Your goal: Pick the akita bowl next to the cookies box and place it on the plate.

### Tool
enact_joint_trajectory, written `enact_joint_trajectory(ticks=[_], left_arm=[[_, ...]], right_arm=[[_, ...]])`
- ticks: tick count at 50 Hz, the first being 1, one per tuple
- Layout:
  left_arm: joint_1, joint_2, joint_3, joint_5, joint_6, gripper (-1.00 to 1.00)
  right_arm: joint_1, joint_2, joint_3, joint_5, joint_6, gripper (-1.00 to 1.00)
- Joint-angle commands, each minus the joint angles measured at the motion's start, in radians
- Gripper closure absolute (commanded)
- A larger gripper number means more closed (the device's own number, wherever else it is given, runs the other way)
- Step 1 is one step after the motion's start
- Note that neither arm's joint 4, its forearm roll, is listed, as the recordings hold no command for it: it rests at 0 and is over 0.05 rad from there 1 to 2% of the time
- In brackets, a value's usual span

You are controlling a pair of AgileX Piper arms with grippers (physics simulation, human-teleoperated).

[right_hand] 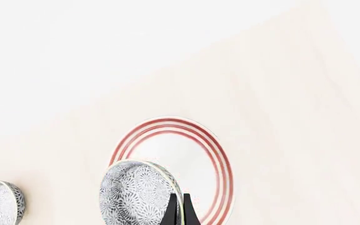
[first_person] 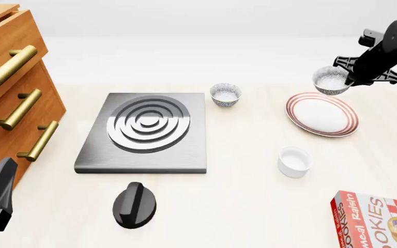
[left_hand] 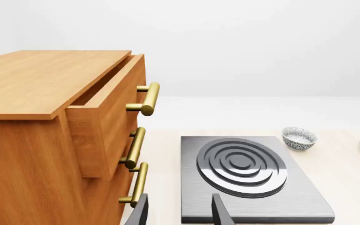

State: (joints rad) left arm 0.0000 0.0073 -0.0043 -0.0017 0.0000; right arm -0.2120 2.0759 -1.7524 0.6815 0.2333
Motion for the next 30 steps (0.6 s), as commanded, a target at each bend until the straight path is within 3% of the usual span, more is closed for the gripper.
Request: enact_joint_trajectory(ticks=[1, 9, 30], left_arm=[[0.000, 0.000, 0.000, 0.000, 0.000, -1.00], [0.000, 0.000, 0.000, 0.000, 0.000, -1.00], [0.000, 0.000, 0.000, 0.000, 0.000, -1.00]], right_arm=[[0.012, -0.025, 0.062, -0.041, 0.008, 1.00], [0.016, -0.024, 0.118, -0.082, 0.019, 1.00], [0.017, 0.004, 0.129, -0.104, 0.026, 1.00]])
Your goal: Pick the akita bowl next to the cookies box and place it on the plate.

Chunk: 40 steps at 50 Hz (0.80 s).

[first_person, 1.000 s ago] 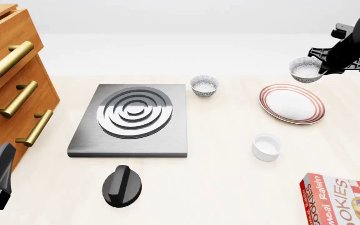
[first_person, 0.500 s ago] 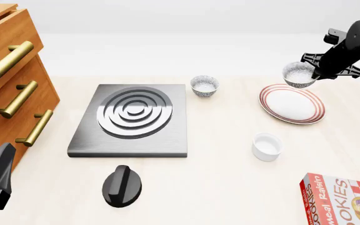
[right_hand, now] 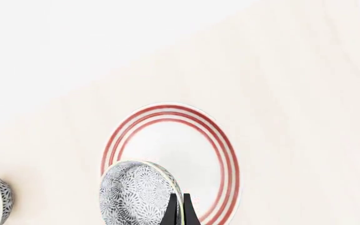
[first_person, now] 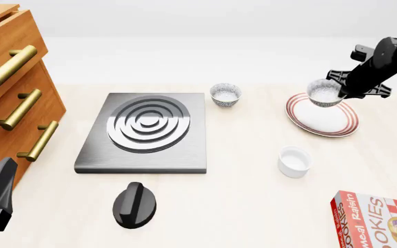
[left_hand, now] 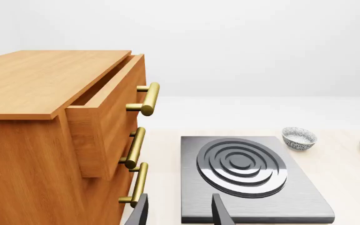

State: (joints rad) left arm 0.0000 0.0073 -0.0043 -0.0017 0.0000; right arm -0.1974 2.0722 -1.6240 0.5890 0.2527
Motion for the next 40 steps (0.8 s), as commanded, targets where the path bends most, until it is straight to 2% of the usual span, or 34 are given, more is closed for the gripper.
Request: enact_joint_trajectory(ticks=[1, 40], left_arm=[[0.000, 0.000, 0.000, 0.000, 0.000, -1.00], [0.000, 0.000, 0.000, 0.000, 0.000, -1.00]], right_arm=[[0.002, 0.009, 0.000, -0.011, 0.007, 1.00], [-0.014, 0.079, -0.044, -0.014, 0.006, 1.00]])
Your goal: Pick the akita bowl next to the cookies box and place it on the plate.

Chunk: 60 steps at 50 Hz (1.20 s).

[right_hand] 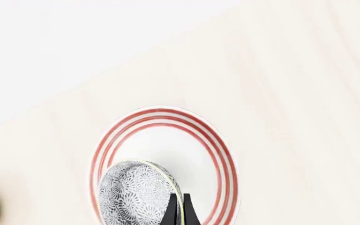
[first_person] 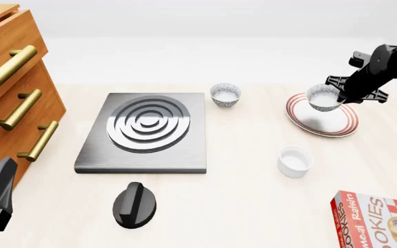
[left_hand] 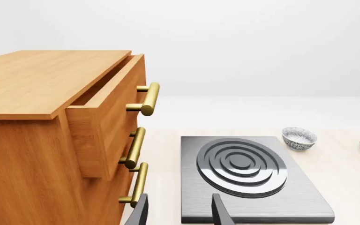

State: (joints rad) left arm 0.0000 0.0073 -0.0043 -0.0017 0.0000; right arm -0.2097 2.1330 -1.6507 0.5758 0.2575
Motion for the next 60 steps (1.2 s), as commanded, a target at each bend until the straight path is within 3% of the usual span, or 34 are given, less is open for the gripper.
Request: enact_joint_trajectory(ticks=[1, 50, 51, 60], left_arm=[[0.000, 0.000, 0.000, 0.000, 0.000, -1.00], [0.000, 0.000, 0.000, 0.000, 0.000, -1.00], [0.000, 0.000, 0.000, 0.000, 0.000, -1.00], [0.000, 0.000, 0.000, 0.000, 0.000, -1.00]], right_arm=[[-0.002, 0.020, -0.020, -0.001, 0.000, 1.00], [-0.009, 0.051, -0.027, 0.003, -0.025, 1.00], [-0.008, 0.050, -0.026, 0.002, -0.024, -1.00], [0.009, 0.018, -0.015, -0.001, -0.006, -1.00]])
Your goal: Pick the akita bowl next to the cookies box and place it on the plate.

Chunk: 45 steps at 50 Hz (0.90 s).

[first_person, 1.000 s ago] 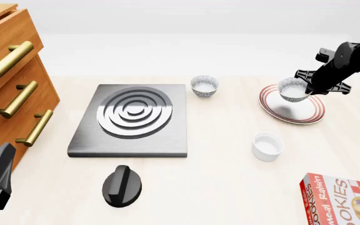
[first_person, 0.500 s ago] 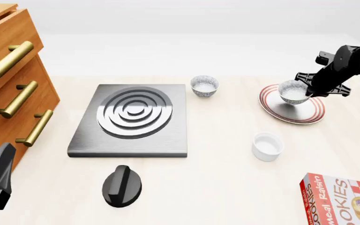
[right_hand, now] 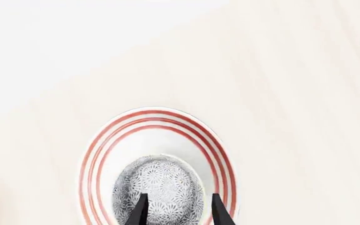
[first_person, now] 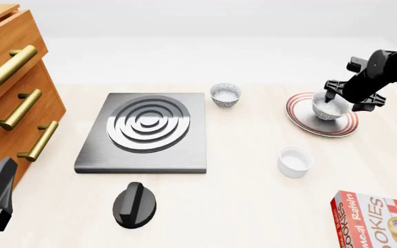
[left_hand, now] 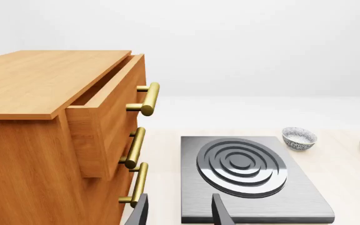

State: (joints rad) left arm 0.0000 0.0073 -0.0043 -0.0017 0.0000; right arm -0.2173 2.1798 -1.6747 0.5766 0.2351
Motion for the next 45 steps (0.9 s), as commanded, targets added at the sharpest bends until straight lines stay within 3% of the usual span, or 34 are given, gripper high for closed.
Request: enact_joint_trajectory(ticks=[1, 13, 23, 28, 45], left_arm=[[0.000, 0.000, 0.000, 0.000, 0.000, -1.00], [0.000, 0.000, 0.000, 0.000, 0.000, -1.00], [0.000, 0.000, 0.000, 0.000, 0.000, -1.00], [0.000, 0.000, 0.000, 0.000, 0.000, -1.00], [0.000, 0.000, 0.000, 0.000, 0.000, -1.00]], right_arm=[[0.012, -0.035, 0.008, -0.003, 0.016, -1.00], [0.012, -0.193, 0.030, 0.015, 0.044, -1.00], [-0.058, -0.384, -0.033, 0.115, -0.042, -1.00], [-0.065, -0.447, -0.022, 0.128, -0.052, -1.00], [-0.058, -0.722, 0.246, -0.041, -0.080, -1.00]])
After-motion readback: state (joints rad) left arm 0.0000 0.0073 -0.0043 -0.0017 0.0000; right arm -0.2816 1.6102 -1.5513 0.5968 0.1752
